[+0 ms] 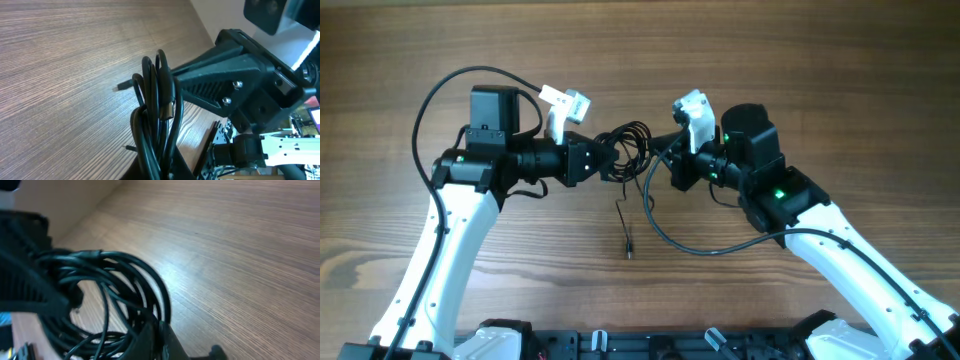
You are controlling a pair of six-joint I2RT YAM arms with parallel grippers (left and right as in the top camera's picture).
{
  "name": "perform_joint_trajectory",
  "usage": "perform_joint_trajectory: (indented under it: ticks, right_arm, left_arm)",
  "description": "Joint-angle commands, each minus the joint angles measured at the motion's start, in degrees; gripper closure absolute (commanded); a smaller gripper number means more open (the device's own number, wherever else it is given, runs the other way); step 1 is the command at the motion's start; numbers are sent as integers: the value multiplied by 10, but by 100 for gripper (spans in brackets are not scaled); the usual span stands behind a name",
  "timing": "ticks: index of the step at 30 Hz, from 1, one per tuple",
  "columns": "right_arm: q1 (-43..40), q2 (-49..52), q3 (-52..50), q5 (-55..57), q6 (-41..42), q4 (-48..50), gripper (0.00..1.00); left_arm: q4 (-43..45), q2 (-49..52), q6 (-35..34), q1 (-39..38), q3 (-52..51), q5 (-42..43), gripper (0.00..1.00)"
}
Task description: Untangle cables
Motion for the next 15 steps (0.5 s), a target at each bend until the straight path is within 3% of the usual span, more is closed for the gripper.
perform_joint_trajectory:
  ticks: [1,6,11,13,15]
  right_arm:
    - [-3,10,-3,104,45,-6,95]
    - [-3,59,-3,192,91,-29,95]
    - [-3,101,-3,195,135,23,95]
    - [-4,99,-3,192,135,20,96]
    - [-6,80,-3,181,130,5,86]
  left_arm:
    - [-1,-11,5,1,3,58,96]
    - [3,-11,5,1,3,103,96]
    - [5,-11,7,1,3,154,96]
    - [5,-11,7,2,3,148,96]
    - [2,-11,4,2,3,65,96]
